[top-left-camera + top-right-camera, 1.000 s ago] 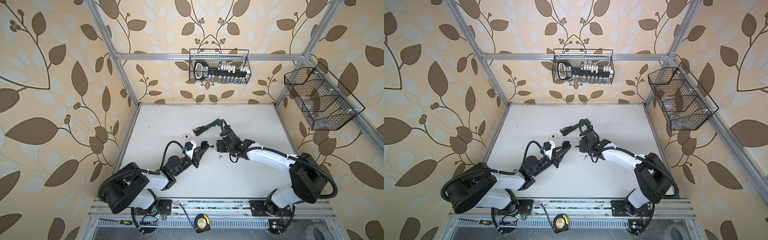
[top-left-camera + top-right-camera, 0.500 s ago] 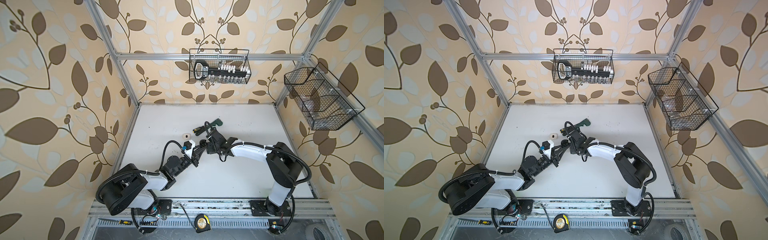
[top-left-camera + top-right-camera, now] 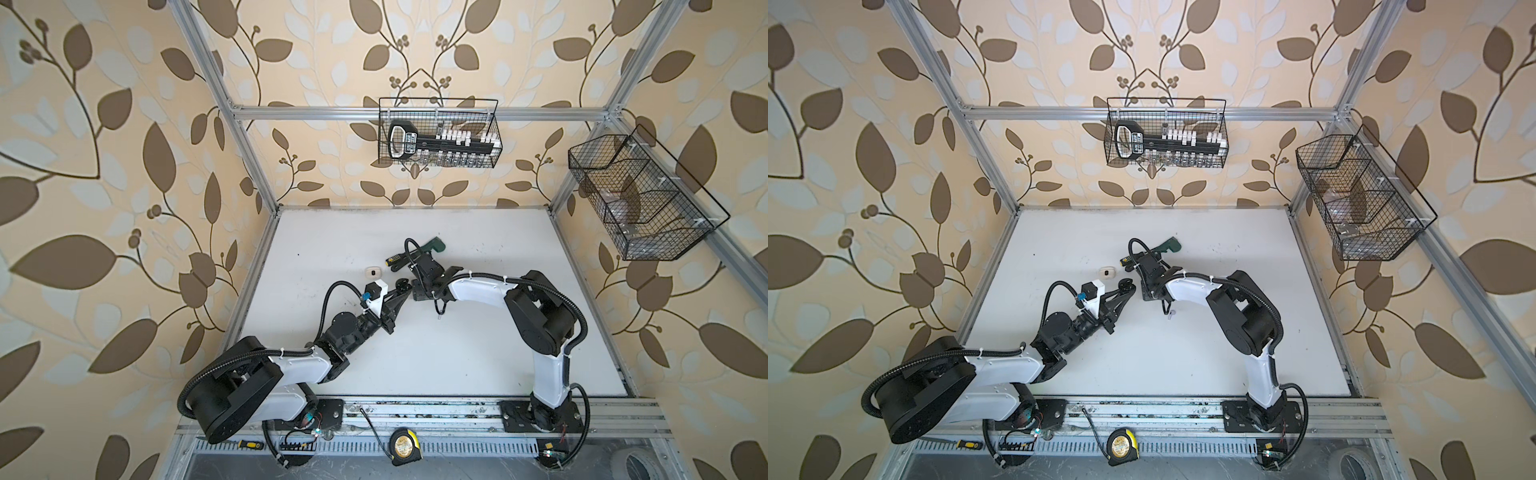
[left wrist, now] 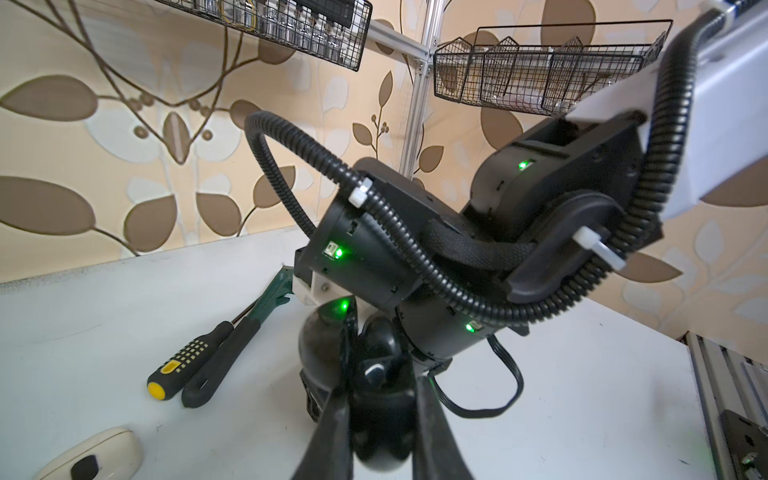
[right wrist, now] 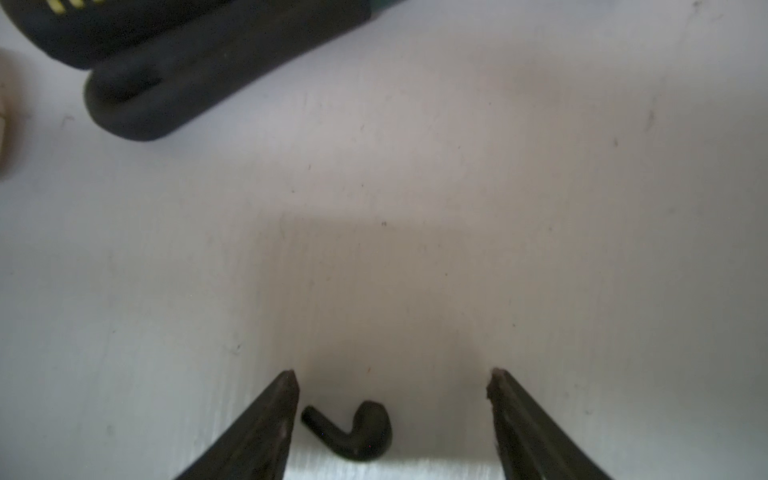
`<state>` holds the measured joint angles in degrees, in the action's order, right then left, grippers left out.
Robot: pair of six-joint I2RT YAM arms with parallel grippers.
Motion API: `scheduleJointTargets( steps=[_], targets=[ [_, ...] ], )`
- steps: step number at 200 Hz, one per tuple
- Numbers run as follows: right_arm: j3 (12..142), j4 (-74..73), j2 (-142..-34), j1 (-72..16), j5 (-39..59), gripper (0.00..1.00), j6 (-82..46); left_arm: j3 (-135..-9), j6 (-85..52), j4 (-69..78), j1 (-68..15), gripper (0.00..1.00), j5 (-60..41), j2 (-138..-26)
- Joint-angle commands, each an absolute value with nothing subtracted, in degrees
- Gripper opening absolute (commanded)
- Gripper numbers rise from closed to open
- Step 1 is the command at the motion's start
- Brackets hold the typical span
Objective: Insert the wireless bluetooth earbuds into the charging case
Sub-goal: 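Move the open right gripper down over the second black earbud on the table, then close the right gripper on the black earbud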
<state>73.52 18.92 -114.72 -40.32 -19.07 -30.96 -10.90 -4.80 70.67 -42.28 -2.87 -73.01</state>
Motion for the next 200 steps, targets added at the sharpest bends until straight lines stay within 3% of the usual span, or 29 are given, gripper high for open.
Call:
scheduleJointTargets(
  steps=[1, 69, 154, 200],
  targets=[
    [75.6, 20.2, -116.0, -40.3, -20.9, 0.74, -30.5, -11.9, -3.8, 72.9, -41.9, 0.00, -4.3, -72.2],
    [75.6, 23.5, -115.5, -40.2, -24.4, 0.73, -30.8, -12.0, -3.4, 72.9, -41.9, 0.00, -5.2, -72.1],
    [67.6, 21.7, -110.6, -40.4, -20.3, 0.69, -32.2, -11.7, -2.0, 70.7, -41.9, 0.00, -4.8, -69.6],
    [68.2, 21.2, -111.7, -40.6, -17.9, 0.60, -32.2, -11.8, -1.3, 69.1, -41.9, 0.00, -4.8, -68.0]
  ],
)
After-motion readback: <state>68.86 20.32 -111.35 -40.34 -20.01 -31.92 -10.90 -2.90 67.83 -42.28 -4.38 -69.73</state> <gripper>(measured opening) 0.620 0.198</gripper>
